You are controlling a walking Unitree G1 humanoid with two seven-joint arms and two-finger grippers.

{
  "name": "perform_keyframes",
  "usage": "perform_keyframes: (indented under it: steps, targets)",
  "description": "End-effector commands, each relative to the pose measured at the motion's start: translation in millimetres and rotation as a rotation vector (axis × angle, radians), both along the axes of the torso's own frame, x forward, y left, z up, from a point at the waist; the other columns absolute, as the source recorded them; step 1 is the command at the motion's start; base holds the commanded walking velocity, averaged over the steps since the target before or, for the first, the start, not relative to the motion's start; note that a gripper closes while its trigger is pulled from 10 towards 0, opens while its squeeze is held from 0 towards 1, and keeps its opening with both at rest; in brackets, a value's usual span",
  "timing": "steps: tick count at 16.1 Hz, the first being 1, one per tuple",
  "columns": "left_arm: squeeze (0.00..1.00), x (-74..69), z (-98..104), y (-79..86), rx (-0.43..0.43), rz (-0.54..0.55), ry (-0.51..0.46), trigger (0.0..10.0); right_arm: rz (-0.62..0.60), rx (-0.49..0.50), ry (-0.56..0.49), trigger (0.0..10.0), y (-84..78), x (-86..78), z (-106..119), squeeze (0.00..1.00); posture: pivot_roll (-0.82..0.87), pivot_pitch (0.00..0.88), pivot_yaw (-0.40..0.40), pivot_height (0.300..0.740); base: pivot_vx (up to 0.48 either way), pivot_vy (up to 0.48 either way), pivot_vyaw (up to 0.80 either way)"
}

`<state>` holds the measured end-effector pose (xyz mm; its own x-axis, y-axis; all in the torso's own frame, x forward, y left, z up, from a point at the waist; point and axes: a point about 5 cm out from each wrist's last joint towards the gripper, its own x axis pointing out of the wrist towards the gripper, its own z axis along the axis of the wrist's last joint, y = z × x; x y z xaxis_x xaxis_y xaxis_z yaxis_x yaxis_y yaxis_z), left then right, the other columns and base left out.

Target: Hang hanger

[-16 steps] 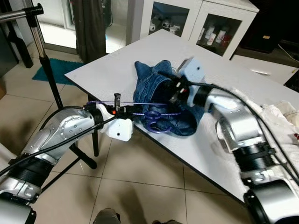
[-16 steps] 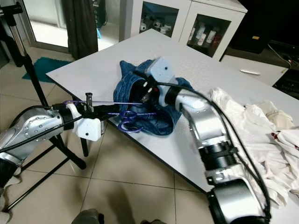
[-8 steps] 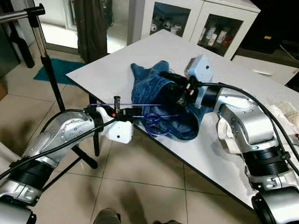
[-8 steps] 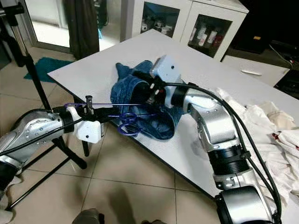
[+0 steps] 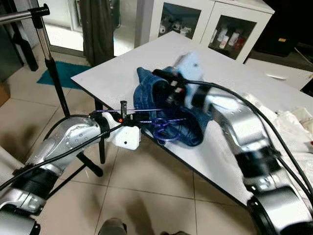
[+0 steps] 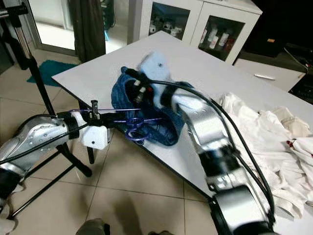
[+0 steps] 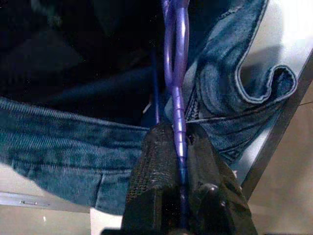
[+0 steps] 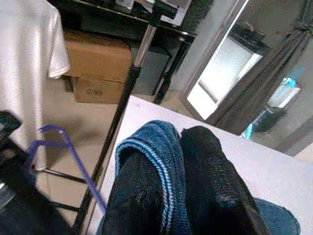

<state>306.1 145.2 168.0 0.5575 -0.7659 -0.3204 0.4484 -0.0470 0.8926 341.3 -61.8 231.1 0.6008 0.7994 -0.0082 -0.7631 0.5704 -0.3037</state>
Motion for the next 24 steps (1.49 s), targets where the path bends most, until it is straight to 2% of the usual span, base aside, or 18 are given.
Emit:
perform_keyframes:
  steps: [1,3,6,9,12,16,20,22,24]
  targets:
    - [0.00,0.6,0.2,-10.2,0.027,-0.038,-0.003,10.0,-0.012,-0.002,-0.047,10.0,3.0,3.0,10.4,0.00,0.28,0.023,-0.109,0.740,0.000,0.000,0.00]
    - [0.00,2.3,-0.5,-13.0,0.037,-0.039,0.000,10.0,-0.016,0.028,-0.046,10.0,11.3,5.1,18.9,0.00,0.29,0.023,-0.109,0.740,0.000,0.000,0.00]
    - [0.00,6.9,1.9,-13.9,0.039,-0.029,-0.009,10.0,-0.002,0.038,-0.028,10.0,19.4,4.0,18.2,0.00,0.29,0.020,-0.107,0.740,0.000,0.000,0.00]
    - [0.00,12.7,3.6,-17.0,0.031,-0.014,-0.015,10.0,0.023,0.021,0.010,10.0,31.6,-1.7,8.5,0.00,0.29,0.019,-0.099,0.740,0.000,0.000,0.00]
    - [0.00,13.7,2.4,-19.1,0.011,-0.009,-0.013,10.0,-0.008,-0.056,0.044,10.0,29.8,1.2,-11.5,0.00,0.28,0.018,-0.097,0.740,0.000,0.000,0.00]
    - [0.00,13.9,1.3,-29.4,-0.001,-0.043,-0.014,10.0,0.008,-0.010,0.014,10.0,44.9,1.4,2.1,0.00,0.28,0.016,-0.097,0.740,0.000,0.000,0.00]
    - [0.00,12.9,0.6,-32.6,0.001,-0.056,-0.019,10.0,0.031,-0.023,-0.013,10.0,45.5,1.6,1.9,0.00,0.29,0.014,-0.102,0.740,0.000,0.000,0.00]
    - [0.00,12.5,-0.8,-30.8,-0.006,-0.049,-0.021,10.0,0.030,-0.084,-0.013,10.0,36.2,1.2,-9.7,0.00,0.29,0.015,-0.103,0.740,0.000,0.000,0.00]
    - [0.00,12.9,0.2,-36.5,-0.014,-0.067,-0.029,10.0,0.049,-0.040,-0.013,10.0,40.7,-1.7,-3.2,0.00,0.28,0.012,-0.098,0.740,0.000,0.000,0.00]
